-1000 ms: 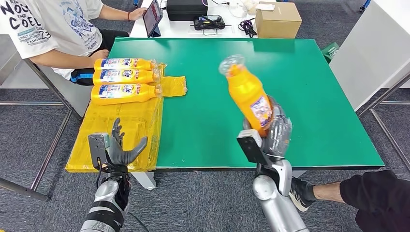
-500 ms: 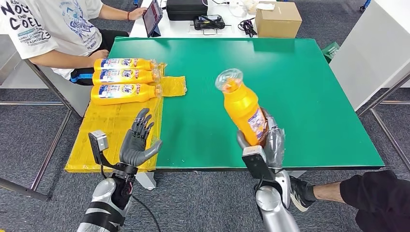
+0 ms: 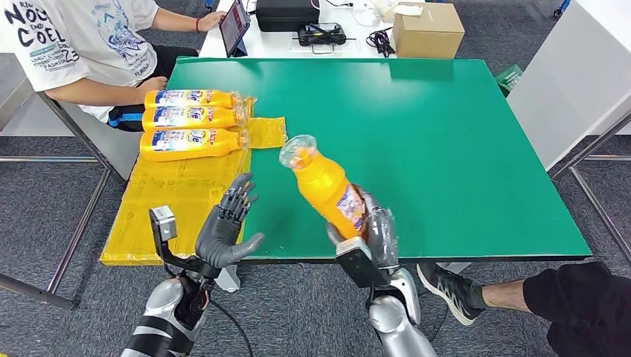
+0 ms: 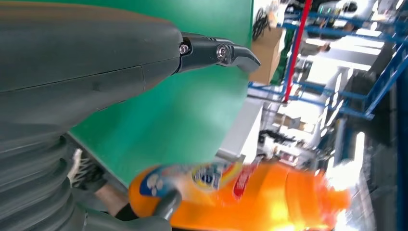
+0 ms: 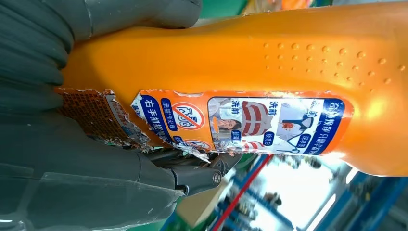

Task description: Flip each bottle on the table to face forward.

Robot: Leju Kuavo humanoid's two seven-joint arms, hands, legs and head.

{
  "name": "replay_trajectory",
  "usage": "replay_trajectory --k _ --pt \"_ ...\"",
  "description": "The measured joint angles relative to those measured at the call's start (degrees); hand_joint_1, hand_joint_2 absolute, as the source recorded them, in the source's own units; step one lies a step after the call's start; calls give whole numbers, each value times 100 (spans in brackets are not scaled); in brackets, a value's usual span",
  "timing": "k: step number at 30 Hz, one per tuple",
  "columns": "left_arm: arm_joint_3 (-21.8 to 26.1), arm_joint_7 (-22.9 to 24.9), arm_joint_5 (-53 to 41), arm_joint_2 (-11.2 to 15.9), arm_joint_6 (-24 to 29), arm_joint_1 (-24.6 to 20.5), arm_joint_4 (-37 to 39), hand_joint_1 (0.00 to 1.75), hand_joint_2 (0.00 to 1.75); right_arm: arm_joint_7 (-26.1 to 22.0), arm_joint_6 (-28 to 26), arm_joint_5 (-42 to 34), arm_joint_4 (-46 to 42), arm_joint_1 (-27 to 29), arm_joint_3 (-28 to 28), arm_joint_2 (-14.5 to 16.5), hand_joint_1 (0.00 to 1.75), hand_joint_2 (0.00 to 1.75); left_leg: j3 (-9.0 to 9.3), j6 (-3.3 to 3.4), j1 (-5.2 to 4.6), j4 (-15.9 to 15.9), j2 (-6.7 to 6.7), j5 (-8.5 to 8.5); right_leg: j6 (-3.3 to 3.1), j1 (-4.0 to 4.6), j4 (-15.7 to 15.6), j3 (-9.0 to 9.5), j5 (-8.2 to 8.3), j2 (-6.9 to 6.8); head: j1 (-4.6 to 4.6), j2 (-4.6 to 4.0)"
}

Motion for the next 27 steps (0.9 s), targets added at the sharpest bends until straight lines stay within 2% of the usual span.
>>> replay_trajectory --k 10,27 --pt "-373 63 -106 34 -4 -99 212 0 175 25 204 331 909 -361 919 324 175 175 1 -1 4 0 0 1 0 2 0 -1 0 0 0 0" --pt "-313 93 210 90 -119 -112 434 0 175 146 476 353 2141 -847 1652 495 175 175 2 -1 5 0 3 1 -1 2 0 -3 0 2 1 0"
